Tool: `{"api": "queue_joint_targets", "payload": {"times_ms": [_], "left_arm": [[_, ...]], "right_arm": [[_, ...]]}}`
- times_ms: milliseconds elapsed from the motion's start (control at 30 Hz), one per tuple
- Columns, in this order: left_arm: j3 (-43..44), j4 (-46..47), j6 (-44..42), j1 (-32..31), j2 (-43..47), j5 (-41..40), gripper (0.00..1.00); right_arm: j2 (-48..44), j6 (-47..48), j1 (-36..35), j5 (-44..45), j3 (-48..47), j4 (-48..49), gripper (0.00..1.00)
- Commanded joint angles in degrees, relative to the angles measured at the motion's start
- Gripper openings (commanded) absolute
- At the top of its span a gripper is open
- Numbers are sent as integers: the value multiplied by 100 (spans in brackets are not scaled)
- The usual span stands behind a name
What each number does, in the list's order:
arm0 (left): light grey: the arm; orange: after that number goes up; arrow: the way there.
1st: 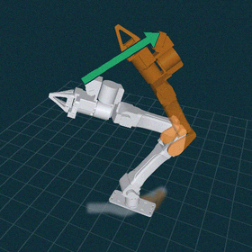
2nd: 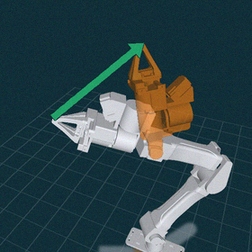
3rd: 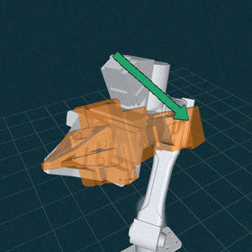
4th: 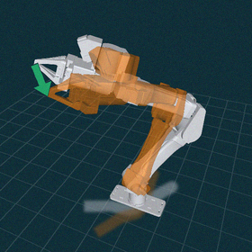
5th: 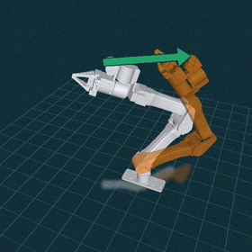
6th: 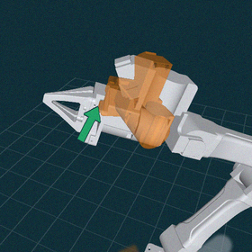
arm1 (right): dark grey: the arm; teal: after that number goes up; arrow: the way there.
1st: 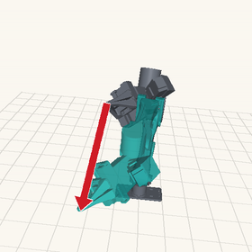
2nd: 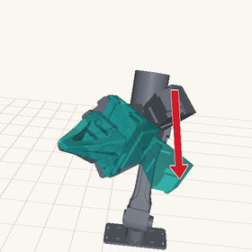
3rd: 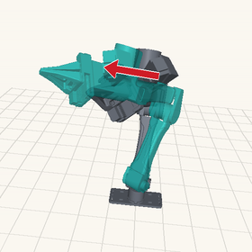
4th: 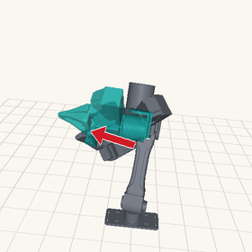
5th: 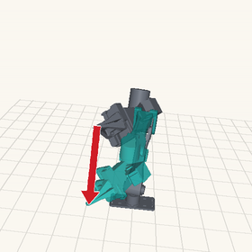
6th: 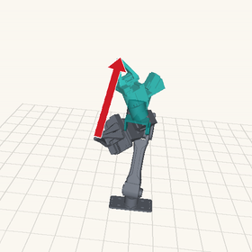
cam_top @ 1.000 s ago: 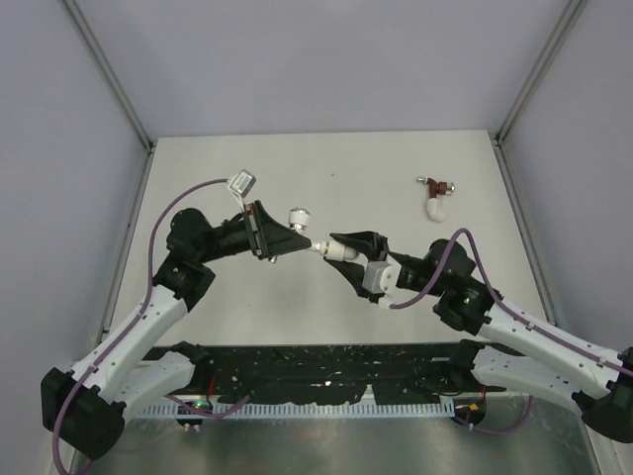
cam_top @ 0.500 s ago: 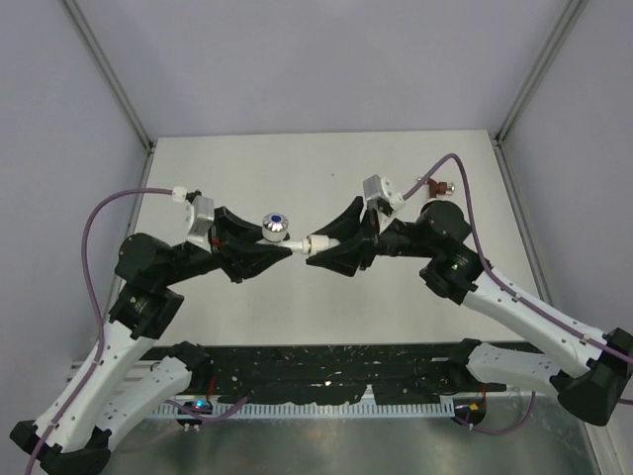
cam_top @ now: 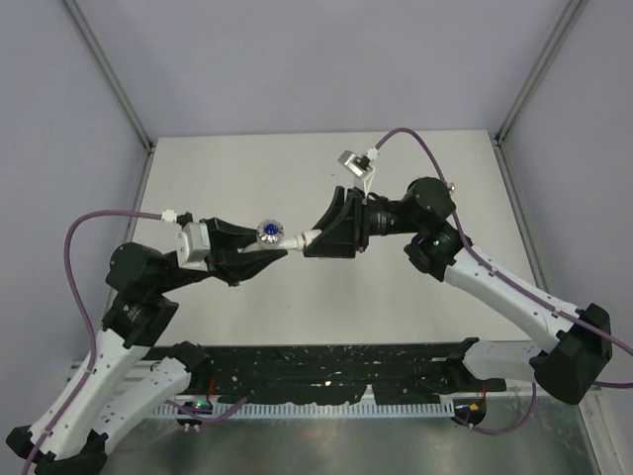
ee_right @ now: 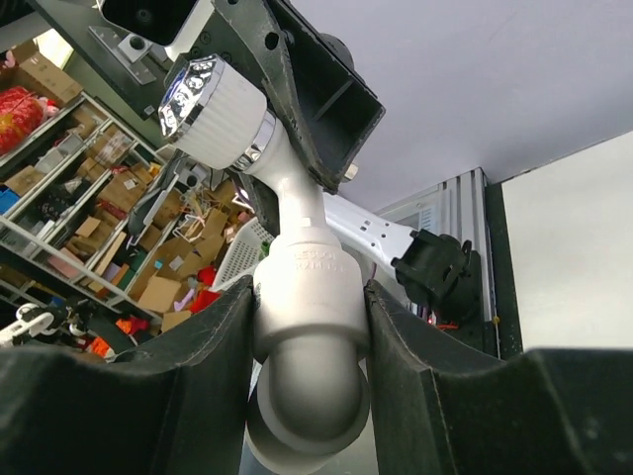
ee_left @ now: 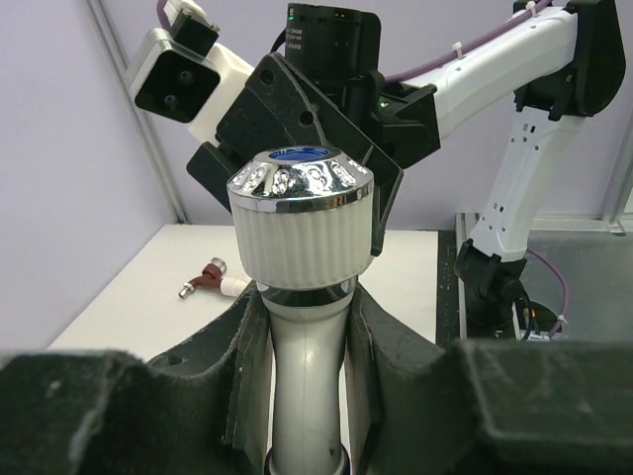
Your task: Install the water faucets
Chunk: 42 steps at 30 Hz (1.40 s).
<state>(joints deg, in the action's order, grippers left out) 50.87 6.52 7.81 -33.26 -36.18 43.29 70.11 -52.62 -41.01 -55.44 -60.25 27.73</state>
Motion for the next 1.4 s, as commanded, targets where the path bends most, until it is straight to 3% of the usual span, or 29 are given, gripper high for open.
{"api": "queue_joint_targets", "payload": {"times_ms": [0,67,167,367,500,700,900,1100,1367], "left_arm": [[47,657,53,-243,322,393,0],[-86,614,211,-243,357,-55,0],[-218,578,614,-252,358,-478,0],[-332,262,1599,-234,296,-1269,0],[-350,104,2355,-76,209,-1464,0],[-367,94,3821,503,-160,-1043,0],[-920,1727,5703,1049,-696,-146,0],[-895,2011,6047,1075,-899,127,0],[-631,1923,6346,1076,-1101,522,0]], "right_arm": [[-5,284,234,1307,-276,-662,24],[-163,863,278,1439,-417,-1162,40],[-505,1814,331,1755,-540,-1882,56],[-1314,3983,349,2616,-163,-1973,71],[-1824,5005,348,2573,389,-1587,79],[-2246,6279,340,1854,1092,-886,82],[-2510,7212,314,1124,1691,-268,85],[-2528,8425,50,1070,2017,-180,87],[-2361,9699,-635,1957,2096,-233,86]]}}
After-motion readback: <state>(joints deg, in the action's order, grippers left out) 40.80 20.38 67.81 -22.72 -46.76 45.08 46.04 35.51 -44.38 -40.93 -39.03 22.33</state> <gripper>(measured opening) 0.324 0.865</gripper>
